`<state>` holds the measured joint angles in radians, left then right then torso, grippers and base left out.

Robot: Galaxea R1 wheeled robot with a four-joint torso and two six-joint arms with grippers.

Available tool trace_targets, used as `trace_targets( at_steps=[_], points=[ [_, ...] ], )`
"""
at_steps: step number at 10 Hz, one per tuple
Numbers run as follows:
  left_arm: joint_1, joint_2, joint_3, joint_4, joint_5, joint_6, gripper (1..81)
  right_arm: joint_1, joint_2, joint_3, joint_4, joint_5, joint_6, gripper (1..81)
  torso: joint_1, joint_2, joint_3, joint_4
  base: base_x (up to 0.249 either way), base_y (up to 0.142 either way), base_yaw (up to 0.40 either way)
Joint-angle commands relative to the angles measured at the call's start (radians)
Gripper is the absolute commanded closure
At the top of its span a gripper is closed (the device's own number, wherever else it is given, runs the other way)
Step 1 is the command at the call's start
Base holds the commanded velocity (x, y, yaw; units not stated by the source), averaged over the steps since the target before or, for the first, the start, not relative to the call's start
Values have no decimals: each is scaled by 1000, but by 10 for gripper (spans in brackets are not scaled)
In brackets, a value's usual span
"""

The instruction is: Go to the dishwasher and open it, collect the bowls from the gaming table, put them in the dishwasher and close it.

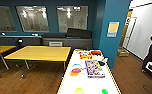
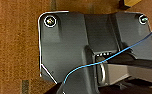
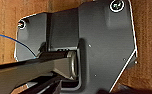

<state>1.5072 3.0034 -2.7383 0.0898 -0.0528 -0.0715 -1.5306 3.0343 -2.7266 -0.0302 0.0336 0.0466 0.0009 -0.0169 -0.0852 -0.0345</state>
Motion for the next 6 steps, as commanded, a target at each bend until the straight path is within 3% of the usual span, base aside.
trace_targets(
  at_steps=[1, 4, 6],
  points=[
    [-37, 2, 0, 4, 48, 6, 10, 34, -115, 184, 12, -43, 6, 10, 0, 0, 0, 0, 0, 0, 0],
    [-35, -50, 53, -1, 24, -5, 10, 17, -364, 557, 15, 46, 12, 10, 0, 0, 0, 0, 0, 0, 0],
    [-34, -162, 243, 2, 22, -5, 10, 26, -517, 758, 25, 48, 15, 10, 0, 0, 0, 0, 0, 0, 0]
  ],
)
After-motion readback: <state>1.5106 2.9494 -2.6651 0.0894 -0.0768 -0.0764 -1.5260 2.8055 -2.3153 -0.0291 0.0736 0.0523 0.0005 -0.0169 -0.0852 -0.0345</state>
